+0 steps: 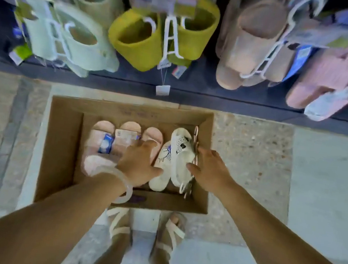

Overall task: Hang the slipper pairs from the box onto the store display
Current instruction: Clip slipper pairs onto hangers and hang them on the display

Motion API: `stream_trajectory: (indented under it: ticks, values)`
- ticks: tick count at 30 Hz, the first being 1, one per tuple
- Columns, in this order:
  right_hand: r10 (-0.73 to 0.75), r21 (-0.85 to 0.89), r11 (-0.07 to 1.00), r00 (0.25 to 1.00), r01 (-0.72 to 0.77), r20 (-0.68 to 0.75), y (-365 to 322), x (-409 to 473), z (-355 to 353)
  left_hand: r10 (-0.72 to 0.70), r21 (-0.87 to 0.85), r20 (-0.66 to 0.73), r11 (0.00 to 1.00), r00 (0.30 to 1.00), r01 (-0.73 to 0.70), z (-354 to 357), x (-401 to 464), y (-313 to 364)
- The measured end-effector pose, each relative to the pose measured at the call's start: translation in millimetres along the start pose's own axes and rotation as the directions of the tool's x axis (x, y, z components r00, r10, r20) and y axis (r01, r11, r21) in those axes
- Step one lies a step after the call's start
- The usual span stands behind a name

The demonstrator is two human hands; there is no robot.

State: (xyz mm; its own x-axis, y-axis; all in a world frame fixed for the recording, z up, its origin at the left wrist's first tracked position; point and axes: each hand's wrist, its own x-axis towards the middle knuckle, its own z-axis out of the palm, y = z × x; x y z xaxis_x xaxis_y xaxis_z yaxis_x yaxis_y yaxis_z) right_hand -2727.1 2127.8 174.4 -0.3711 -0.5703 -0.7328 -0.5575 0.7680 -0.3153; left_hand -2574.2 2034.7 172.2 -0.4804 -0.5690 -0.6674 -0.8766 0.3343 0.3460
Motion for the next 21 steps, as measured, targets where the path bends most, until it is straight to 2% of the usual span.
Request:
stream_trajectory:
  ticks: [5,9,13,15,17,18,19,21]
  values:
    - [0.154,0.210,0.963,0.985,-0.167,0.077,26.1,82.7,75.0,-0.114,-0.161,0.152,0.977,0.982,0.138,79.0,65.6,-30.5]
    - [0.251,0.460,0.844,0.961,-0.276,0.115,44.1,131.7,120.9,-0.096,-0.214,0.198,0.967,0.975,0.139,133.8,109.1,-43.3]
    - [0.294,0.685,0.696,0.956,-0.214,0.000,54.4,168.6,143.7,-0.102,-0.310,0.214,0.936,0.971,0.167,175.3,145.6,-44.3]
    - [0.296,0.765,0.617,0.955,-0.185,-0.007,58.5,182.4,150.2,-0.142,-0.422,0.217,0.879,0.966,0.224,191.6,163.0,-41.7]
    - [0.304,0.831,0.520,0.952,-0.196,0.034,63.2,193.1,156.4,-0.231,-0.573,0.245,0.749,0.942,0.333,202.7,180.0,-40.0]
    - [0.308,0.862,0.465,0.950,-0.201,0.055,65.8,197.8,159.6,-0.279,-0.664,0.293,0.629,0.914,0.405,208.5,188.1,-41.3]
    - [0.308,0.888,0.413,0.948,-0.204,0.075,68.3,201.3,162.1,-0.307,-0.755,0.357,0.461,0.882,0.466,213.6,195.1,-42.3]
    - [0.294,0.927,0.317,0.950,-0.199,0.104,71.2,203.3,165.0,-0.302,-0.826,0.472,0.177,0.828,0.536,221.7,204.1,-45.0]
